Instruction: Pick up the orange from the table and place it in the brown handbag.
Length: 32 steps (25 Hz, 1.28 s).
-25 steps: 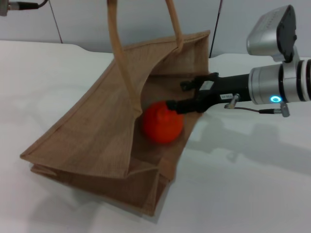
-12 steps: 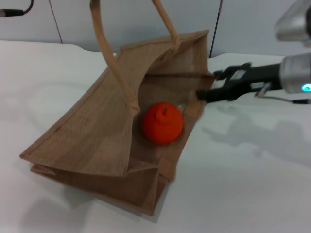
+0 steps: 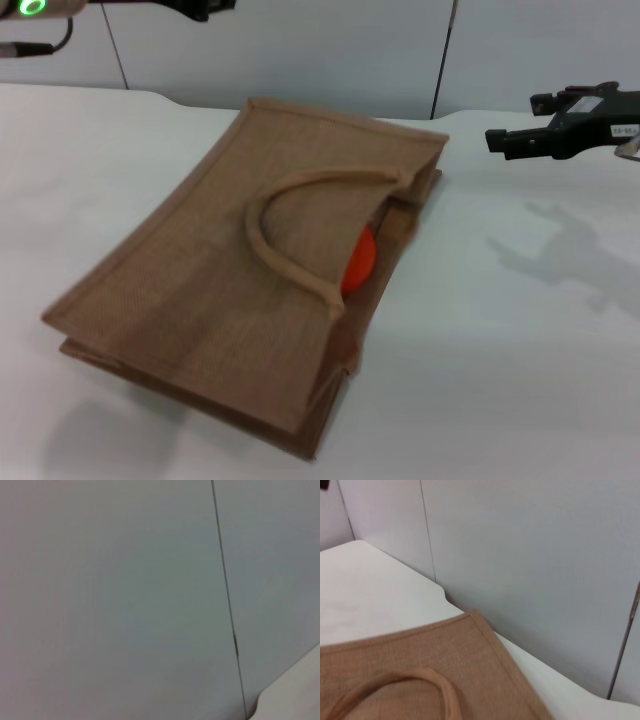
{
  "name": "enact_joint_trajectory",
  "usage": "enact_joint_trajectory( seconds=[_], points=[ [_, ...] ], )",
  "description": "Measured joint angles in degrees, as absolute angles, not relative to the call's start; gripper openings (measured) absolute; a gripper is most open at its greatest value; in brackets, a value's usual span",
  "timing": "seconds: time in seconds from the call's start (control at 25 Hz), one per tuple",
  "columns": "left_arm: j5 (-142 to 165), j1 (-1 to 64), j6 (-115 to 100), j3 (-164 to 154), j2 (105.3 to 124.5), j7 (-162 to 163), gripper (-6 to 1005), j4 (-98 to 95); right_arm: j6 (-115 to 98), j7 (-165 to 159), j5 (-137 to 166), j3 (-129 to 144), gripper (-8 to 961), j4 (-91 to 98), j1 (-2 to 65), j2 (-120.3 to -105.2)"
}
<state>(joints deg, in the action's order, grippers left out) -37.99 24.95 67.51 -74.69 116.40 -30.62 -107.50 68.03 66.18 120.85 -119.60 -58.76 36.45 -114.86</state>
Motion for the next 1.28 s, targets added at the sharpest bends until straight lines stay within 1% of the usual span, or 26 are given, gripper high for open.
enact_joint_trajectory(
  seconds=[0.08, 0.24, 0.36, 0.44, 0.48, 0.52, 0.64, 0.84, 0.88, 0.92, 1.16, 1.28],
  points=[
    [-38.2, 25.2, 67.1, -74.8, 116.47, -30.8, 375, -105.9, 68.1, 66.4, 121.1, -120.1, 897, -58.9, 36.4, -115.35],
    [-38.3, 24.9, 64.5, -75.1, 116.56, -30.6, 530, -102.5, 65.3, 66.3, 122.3, -120.1, 897, -59.0, 35.6, -115.79],
    [-39.2, 23.0, 58.7, -75.7, 116.61, -30.4, 650, -97.7, 61.3, 66.4, 122.5, -119.5, 898, -59.6, 33.8, -116.07],
    [-40.0, 21.6, 55.0, -76.3, 116.62, -30.5, 654, -96.3, 57.0, 66.5, 122.5, -117.7, 898, -60.9, 31.9, -116.25],
    [-40.6, 19.3, 49.0, -77.9, 116.63, -30.7, 657, -95.1, 51.1, 66.4, 122.5, -114.7, 898, -61.8, 29.6, -116.40],
    [-40.6, 19.3, 49.0, -77.9, 116.63, -30.7, 659, -95.1, 51.1, 66.4, 122.5, -114.7, 898, -61.8, 29.6, -116.40],
    [-40.8, 16.4, 38.1, -81.5, 116.63, -31.1, 659, -92.3, 40.2, 66.2, 122.2, -109.0, 897, -62.1, 26.0, -116.44],
    [-40.7, 14.4, 24.3, -86.1, 116.60, -31.3, 653, -85.8, 19.6, 66.6, 115.8, -99.1, 897, -60.1, 21.7, -116.44],
    [-40.9, 14.2, 18.5, -87.9, 116.59, -31.3, 652, -82.1, 19.6, 66.6, 115.8, -99.1, 897, -60.1, 21.7, -116.44],
    [-40.9, 14.2, 18.5, -87.9, 116.59, -31.3, 650, -82.1, 16.6, 66.7, 114.0, -97.6, 896, -59.8, 21.2, -116.33],
    [-41.3, 13.4, 1.0, -94.8, 116.56, -30.9, 648, -73.6, 2.4, 67.2, 107.0, -90.9, 896, -58.5, 19.1, -116.20],
    [-41.5, 12.9, -6.1, -97.9, 116.55, -30.5, 648, -70.6, -2.9, 66.8, 105.6, -88.4, 895, -56.5, 19.1, -116.19]
  ],
)
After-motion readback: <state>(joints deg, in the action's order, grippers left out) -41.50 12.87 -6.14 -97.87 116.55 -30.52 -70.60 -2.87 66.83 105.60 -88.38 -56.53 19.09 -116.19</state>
